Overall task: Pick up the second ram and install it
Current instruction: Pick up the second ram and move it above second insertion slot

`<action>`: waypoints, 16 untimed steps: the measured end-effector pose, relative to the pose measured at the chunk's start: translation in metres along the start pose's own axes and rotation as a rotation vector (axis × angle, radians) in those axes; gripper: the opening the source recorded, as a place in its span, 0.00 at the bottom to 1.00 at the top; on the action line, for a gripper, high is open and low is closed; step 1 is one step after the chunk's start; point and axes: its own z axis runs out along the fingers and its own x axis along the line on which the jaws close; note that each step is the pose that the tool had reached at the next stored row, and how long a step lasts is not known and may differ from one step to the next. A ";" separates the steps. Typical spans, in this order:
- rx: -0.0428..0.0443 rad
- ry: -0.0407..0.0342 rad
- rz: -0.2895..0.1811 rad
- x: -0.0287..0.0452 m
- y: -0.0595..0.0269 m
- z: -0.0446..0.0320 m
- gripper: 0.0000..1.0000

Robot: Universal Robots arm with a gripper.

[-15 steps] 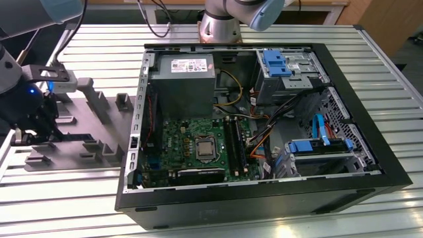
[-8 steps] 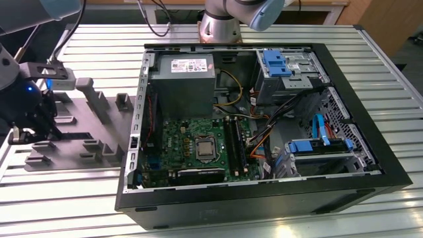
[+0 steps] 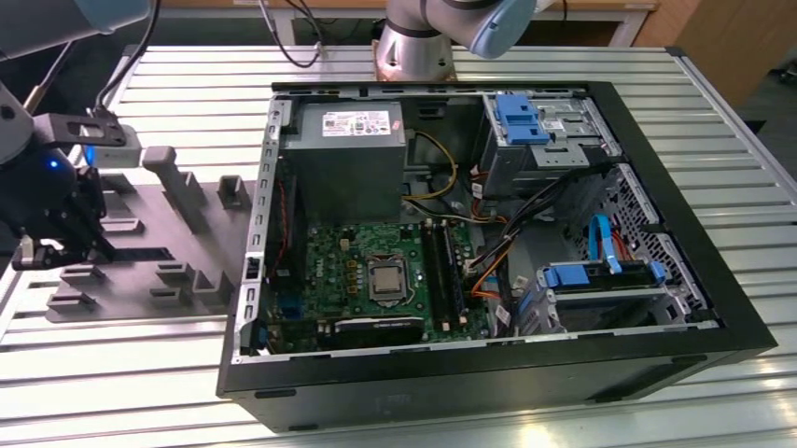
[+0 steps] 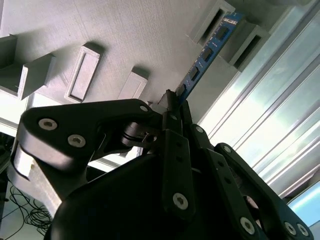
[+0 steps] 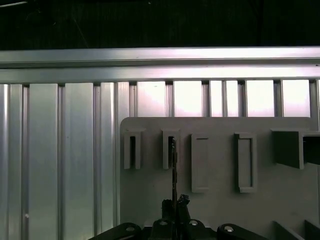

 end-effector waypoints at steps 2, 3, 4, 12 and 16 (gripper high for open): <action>0.0000 0.0001 0.000 0.0000 0.0000 -0.0004 0.14; 0.0000 0.0000 0.000 0.0000 0.0000 -0.0005 0.14; -0.0001 0.0001 0.000 0.0000 0.0000 -0.0007 0.14; -0.0001 0.0001 0.000 0.0000 0.0000 -0.0020 0.14; -0.0001 0.0001 0.001 0.0000 0.0000 -0.0024 0.14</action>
